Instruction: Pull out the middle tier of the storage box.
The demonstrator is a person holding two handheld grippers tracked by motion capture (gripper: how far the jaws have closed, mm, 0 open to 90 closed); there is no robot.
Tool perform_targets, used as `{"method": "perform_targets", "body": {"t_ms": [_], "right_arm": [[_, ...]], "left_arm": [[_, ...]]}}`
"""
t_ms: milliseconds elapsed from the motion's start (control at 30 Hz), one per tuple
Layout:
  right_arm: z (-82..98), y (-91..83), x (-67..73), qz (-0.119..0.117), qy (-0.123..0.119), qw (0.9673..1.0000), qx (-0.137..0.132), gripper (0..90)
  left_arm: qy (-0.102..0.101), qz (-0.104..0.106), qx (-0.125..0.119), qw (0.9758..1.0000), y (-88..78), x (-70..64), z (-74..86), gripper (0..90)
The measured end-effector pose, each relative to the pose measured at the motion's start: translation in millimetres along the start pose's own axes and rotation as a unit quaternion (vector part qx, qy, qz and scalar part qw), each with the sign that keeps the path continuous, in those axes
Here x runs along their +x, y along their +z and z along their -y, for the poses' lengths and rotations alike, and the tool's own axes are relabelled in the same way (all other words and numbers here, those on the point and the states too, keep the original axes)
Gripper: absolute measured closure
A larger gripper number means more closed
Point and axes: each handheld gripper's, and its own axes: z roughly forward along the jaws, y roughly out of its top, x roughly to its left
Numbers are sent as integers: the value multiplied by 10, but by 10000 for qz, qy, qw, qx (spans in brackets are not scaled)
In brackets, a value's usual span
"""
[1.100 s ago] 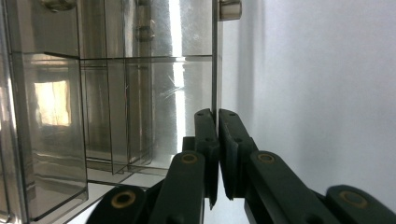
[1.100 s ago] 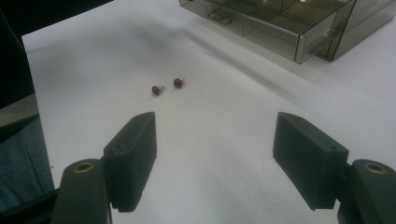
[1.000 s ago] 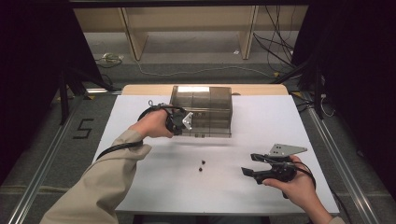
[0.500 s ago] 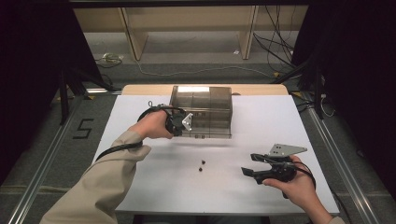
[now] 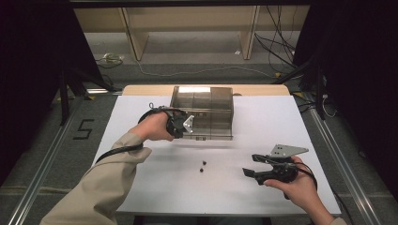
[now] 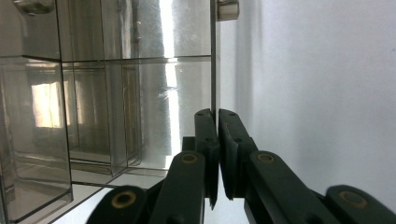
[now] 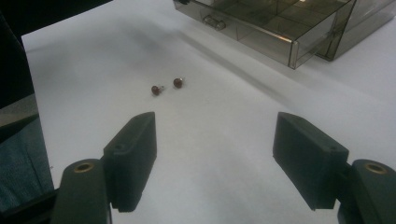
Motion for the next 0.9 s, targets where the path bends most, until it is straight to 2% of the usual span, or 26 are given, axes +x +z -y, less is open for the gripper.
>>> {"method": "perform_targets", "body": {"t_ms": [567,900], "right_arm": [[0,2,-2,2,-3,10000,4,310],[1,-2,-1,-4,9,10000,5,310]], "left_arm": [[-4,-10,18,10000,10,-8,-8,860],[-67,-93,-52,9999,8,-8,-13,799]]}}
